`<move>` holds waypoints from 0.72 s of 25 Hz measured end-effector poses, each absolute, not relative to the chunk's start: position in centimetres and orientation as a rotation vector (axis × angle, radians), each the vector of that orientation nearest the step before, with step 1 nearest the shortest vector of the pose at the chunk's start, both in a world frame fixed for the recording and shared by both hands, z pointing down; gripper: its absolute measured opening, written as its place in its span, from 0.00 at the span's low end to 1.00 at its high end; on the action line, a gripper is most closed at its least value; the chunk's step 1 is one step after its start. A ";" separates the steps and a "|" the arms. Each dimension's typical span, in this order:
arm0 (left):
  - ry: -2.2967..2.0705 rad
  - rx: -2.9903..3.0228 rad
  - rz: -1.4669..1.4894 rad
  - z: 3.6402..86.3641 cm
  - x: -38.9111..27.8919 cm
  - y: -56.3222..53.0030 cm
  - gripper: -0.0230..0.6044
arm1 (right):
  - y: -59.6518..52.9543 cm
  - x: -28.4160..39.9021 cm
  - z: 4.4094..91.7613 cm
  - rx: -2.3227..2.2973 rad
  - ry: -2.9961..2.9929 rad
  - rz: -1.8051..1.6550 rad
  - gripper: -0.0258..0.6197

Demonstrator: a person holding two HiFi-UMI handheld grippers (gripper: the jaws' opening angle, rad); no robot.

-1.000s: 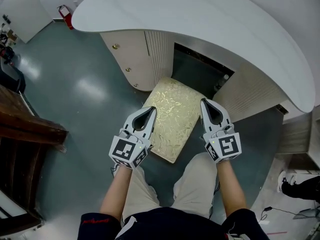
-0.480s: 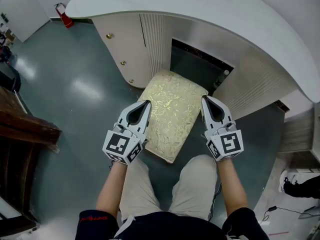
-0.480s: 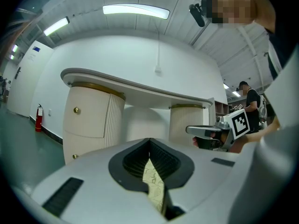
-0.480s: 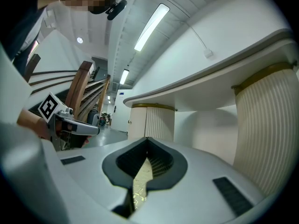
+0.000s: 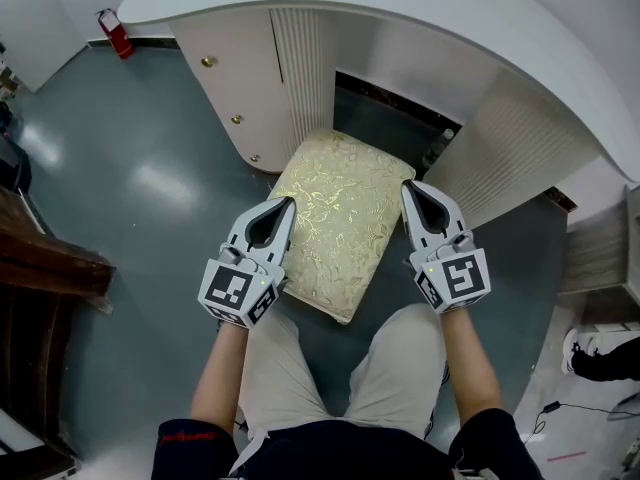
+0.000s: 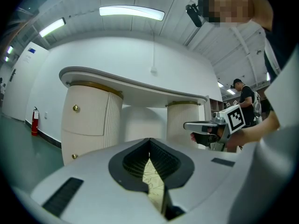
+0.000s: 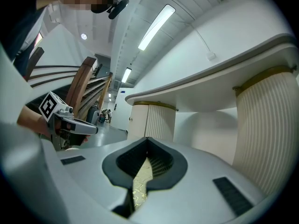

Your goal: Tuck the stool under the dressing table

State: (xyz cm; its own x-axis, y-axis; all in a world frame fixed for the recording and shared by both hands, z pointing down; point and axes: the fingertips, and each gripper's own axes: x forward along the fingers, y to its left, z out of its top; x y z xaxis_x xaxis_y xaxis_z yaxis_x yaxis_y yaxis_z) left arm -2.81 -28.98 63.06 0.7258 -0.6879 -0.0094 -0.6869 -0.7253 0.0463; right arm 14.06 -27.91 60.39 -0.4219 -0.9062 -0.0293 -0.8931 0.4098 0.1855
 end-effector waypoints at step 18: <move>-0.938 3.148 0.272 64.8 -2.5 -25.6 0.06 | -24.5 9.6 62.3 1.490 -2.448 -0.254 0.06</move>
